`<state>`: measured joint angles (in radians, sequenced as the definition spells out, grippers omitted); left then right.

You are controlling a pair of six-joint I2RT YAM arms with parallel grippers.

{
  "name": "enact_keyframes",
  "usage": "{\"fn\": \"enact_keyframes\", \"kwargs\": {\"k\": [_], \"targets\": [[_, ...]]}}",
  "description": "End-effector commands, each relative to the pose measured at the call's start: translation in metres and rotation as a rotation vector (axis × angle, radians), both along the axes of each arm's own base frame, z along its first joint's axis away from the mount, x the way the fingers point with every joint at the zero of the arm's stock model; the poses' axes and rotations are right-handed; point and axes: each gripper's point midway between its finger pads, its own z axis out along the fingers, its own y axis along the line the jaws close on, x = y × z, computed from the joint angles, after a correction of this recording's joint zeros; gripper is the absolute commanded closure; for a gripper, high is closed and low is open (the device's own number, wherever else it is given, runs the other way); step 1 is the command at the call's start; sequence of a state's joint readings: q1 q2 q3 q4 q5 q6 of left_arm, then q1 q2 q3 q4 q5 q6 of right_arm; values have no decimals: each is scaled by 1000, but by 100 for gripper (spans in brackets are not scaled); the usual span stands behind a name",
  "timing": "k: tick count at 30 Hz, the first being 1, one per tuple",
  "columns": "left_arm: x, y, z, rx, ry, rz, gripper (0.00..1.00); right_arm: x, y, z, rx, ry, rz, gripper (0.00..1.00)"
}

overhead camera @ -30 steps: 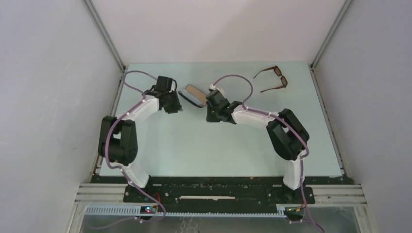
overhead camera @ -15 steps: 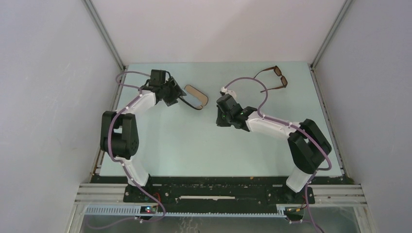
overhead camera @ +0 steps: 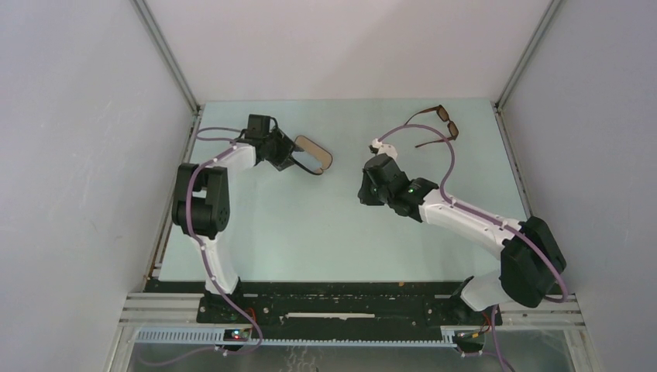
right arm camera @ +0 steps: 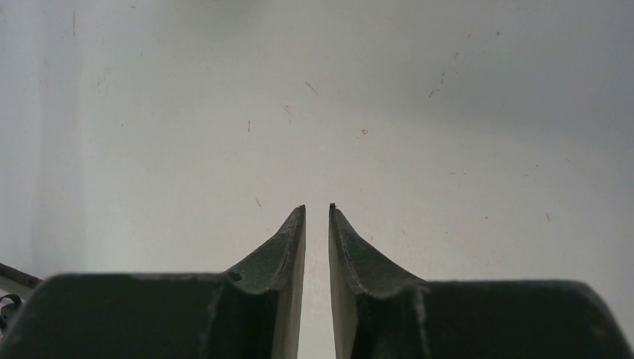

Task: Organize the sunglasses
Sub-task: Move the sunglasses case at the center of the board.

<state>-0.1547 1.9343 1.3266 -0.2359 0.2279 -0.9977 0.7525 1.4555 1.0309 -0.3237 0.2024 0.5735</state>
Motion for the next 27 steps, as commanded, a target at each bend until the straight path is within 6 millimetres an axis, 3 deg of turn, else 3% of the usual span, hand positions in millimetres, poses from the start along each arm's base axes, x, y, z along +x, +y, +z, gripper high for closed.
{"fn": "enact_keyframes", "kwargs": {"k": [1, 7, 16, 27], "targets": [[25, -1, 12, -46, -43, 56, 42, -2, -13, 9, -12, -28, -27, 74], [26, -4, 2, -64, -39, 57, 49, -4, -19, 9, -11, -29, -39, 74], [25, -2, -6, -57, -35, 63, 70, -4, -20, 8, -11, -24, -40, 74], [20, -3, -15, -52, -22, 41, 64, -6, -19, 5, -4, -15, -39, 75]]}}
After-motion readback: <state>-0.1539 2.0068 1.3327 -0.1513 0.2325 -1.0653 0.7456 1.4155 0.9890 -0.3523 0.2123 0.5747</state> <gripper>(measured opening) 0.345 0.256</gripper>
